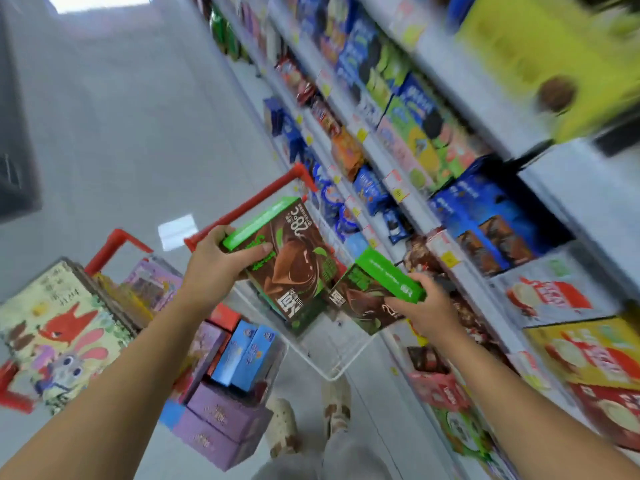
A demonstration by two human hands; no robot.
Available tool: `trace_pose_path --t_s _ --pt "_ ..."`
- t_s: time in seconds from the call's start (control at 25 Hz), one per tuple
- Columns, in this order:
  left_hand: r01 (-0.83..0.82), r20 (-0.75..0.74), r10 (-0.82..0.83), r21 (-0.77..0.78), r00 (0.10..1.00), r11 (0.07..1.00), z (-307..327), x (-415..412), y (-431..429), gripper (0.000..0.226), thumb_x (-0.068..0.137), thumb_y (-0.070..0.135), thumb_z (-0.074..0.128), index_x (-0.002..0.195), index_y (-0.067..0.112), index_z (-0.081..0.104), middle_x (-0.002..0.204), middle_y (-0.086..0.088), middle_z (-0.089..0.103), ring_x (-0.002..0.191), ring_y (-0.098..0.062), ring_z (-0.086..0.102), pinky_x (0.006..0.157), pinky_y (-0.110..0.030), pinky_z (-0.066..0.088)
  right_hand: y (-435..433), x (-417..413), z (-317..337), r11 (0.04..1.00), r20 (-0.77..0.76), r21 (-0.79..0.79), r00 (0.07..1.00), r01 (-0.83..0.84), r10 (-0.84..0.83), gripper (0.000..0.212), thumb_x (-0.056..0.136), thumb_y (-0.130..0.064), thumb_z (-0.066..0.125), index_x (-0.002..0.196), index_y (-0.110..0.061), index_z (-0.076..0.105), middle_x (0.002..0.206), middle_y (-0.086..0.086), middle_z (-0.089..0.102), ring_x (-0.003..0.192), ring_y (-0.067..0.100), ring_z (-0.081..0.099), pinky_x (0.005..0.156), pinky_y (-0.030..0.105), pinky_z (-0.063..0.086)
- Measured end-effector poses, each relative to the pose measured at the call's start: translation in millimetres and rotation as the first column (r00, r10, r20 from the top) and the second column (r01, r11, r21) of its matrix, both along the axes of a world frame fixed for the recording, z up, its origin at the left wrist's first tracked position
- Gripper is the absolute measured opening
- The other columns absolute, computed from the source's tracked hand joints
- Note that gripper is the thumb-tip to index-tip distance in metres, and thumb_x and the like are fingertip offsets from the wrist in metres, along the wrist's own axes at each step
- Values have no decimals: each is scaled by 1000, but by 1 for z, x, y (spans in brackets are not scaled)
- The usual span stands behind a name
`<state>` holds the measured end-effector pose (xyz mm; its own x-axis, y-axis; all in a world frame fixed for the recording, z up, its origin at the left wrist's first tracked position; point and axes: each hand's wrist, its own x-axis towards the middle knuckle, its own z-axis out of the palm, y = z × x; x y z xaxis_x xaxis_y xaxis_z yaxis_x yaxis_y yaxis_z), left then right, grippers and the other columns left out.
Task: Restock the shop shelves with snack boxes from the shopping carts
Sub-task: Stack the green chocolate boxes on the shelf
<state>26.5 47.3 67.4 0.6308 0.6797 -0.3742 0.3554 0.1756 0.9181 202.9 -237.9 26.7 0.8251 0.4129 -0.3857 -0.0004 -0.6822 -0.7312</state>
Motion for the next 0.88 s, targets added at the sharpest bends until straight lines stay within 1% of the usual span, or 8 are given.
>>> trace_pose_path --t_s 0.08,0.16,0.24,0.36,0.44,0.56,0.68,0.88 --pt "24 59 -26 36 998 999 35 11 -1 31 75 15 82 97 12 61 84 -5 71 73 -23 72 66 -31 59 -13 -5 51 980 35 132 987 148 -154 39 76 -22 81 107 -22 58 88 -5 65 75 7 62 58 12 43" --pt "62 109 -68 60 992 996 67 21 -3 28 75 13 82 92 12 59 82 -9 68 67 -20 69 66 -33 58 -24 -12 101 943 62 247 967 223 -245 38 81 -23 77 113 -19 57 96 -8 64 77 -9 58 59 4 41" --pt "102 179 -109 48 978 994 104 30 -8 39 67 21 87 91 10 59 82 -13 69 67 -21 70 65 -35 58 -35 -21 150 902 92 339 945 268 -315 34 82 -26 76 111 -20 58 95 -10 65 70 -14 59 59 3 41" --pt "132 269 -148 76 952 988 158 47 -11 51 51 38 84 89 13 61 79 -10 72 68 -23 71 65 -37 54 -54 -29 215 822 116 471 901 322 -419 26 80 -30 77 102 -25 63 90 -4 72 74 4 68 69 28 54" --pt "149 332 -185 130 925 980 197 60 -20 55 48 44 82 89 15 61 82 -12 72 69 -25 69 65 -38 52 -74 -31 255 775 174 541 858 326 -483 18 80 -29 76 95 -25 66 85 -2 73 71 10 68 69 39 54" --pt "219 405 -289 209 867 953 248 76 -44 67 46 49 78 97 9 62 86 -17 72 72 -31 68 70 -46 51 -103 -36 311 728 246 620 809 292 -534 10 86 -25 70 94 -21 67 82 0 72 63 5 67 58 27 53" --pt "278 458 -395 301 796 912 294 86 -76 62 51 51 76 93 7 62 77 -19 67 62 -28 63 59 -36 44 -133 -44 358 675 286 689 757 264 -587 7 88 -24 68 90 -18 66 75 -4 70 60 4 66 52 18 48" --pt "312 580 -461 343 672 886 360 92 -135 53 50 46 76 89 12 61 70 -4 68 59 -19 65 53 -29 48 -186 -57 417 629 367 749 661 208 -655 23 85 -39 69 90 -17 71 82 -1 74 72 9 69 68 32 50"
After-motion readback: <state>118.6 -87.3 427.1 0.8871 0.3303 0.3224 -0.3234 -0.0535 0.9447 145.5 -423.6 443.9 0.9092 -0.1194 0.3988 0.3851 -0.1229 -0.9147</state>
